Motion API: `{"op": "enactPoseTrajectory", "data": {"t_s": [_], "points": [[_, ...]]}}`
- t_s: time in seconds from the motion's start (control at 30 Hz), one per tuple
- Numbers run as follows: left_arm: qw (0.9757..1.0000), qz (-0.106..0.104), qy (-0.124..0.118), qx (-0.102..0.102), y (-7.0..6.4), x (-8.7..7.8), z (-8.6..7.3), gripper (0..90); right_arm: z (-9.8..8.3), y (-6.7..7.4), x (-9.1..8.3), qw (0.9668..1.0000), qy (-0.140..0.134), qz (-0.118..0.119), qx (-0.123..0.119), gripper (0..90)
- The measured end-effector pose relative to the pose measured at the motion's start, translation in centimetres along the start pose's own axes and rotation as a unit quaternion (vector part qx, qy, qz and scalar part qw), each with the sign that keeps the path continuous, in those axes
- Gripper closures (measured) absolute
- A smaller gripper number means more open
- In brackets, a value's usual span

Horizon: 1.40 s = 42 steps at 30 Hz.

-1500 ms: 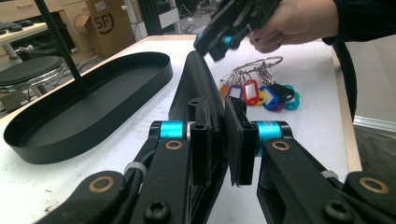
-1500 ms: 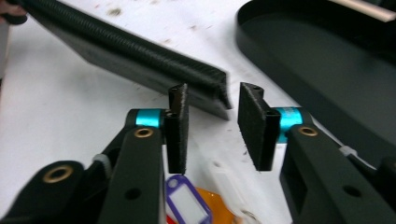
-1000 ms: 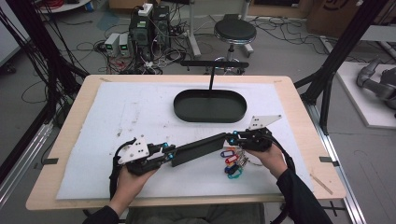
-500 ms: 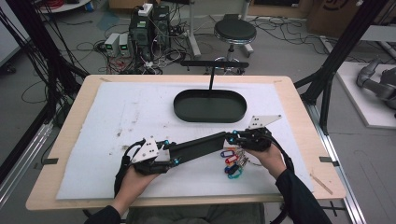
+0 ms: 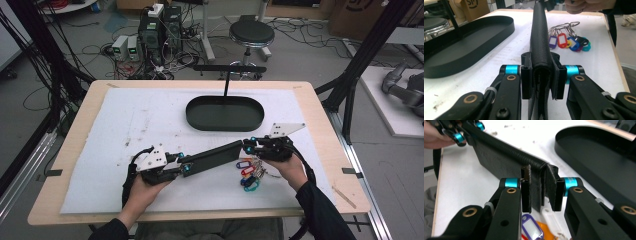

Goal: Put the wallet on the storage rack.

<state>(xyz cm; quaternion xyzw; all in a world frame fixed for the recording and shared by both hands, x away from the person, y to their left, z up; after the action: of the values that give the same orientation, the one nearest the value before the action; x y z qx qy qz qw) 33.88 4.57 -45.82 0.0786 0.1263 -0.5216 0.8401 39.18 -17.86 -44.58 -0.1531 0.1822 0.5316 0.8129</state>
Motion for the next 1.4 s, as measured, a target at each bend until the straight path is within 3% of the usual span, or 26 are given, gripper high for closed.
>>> {"op": "enactPoseTrajectory", "data": {"t_s": [0.3,0.5,0.63,0.77,0.8,0.83,0.87,0.97,1.07,1.13,1.4], "points": [[0.9998,0.005,-0.018,0.011,0.4,-0.4,1.7,74.6,0.3,-1.4,-1.7,0.9988,-0.027,-0.035,0.020,62.2],[0.9996,0.011,-0.023,0.015,1.3,-0.5,3.0,74.7,0.4,-2.8,-3.6,0.9953,-0.049,-0.072,0.041,52.8],[0.9993,0.016,-0.028,0.019,2.1,0.0,4.3,74.7,0.2,-4.2,-5.1,0.9897,-0.067,-0.108,0.065,41.5],[0.9990,0.022,-0.035,0.020,3.1,0.7,5.5,74.7,-0.3,-5.7,-6.8,0.9814,-0.086,-0.146,0.092,36.4],[0.9990,0.022,-0.035,0.020,3.1,0.7,5.5,74.7,-0.3,-5.7,-6.8,0.9814,-0.086,-0.146,0.092,36.4],[0.9989,0.023,-0.036,0.021,3.3,1.0,5.8,74.7,-0.4,-6.0,-7.1,0.9794,-0.090,-0.153,0.096,35.6],[0.9988,0.025,-0.036,0.021,3.6,1.2,6.1,74.7,-0.9,-6.7,-7.9,0.9743,-0.095,-0.172,0.110,34.4],[0.9988,0.027,-0.034,0.025,4.4,2.2,7.0,74.7,-1.5,-7.6,-8.7,0.9691,-0.101,-0.190,0.122,33.8],[0.9987,0.029,-0.033,0.027,4.8,2.7,7.3,74.7,-1.7,-7.9,-9.0,0.9669,-0.102,-0.197,0.126,33.7],[0.9987,0.031,-0.032,0.025,5.4,3.4,7.7,74.7,-2.0,-8.3,-9.5,0.9635,-0.107,-0.207,0.132,33.7],[0.9987,0.038,-0.028,0.022,7.0,4.8,8.5,74.7,-2.2,-8.7,-10.1,0.9593,-0.112,-0.220,0.138,33.7]]}}
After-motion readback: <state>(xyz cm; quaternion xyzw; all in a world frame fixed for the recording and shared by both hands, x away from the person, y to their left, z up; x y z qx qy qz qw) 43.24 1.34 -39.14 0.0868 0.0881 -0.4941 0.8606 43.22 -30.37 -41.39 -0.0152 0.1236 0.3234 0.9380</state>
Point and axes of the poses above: each handheld gripper's, and its own axes: x roughly forward along the jaws, z roughly out of its top, y roughly to its left, the point moved 10 cm from there along x, roughly forward along the jaws, and after that the axes turned 6 degrees about -x, right-handed, at the moved point
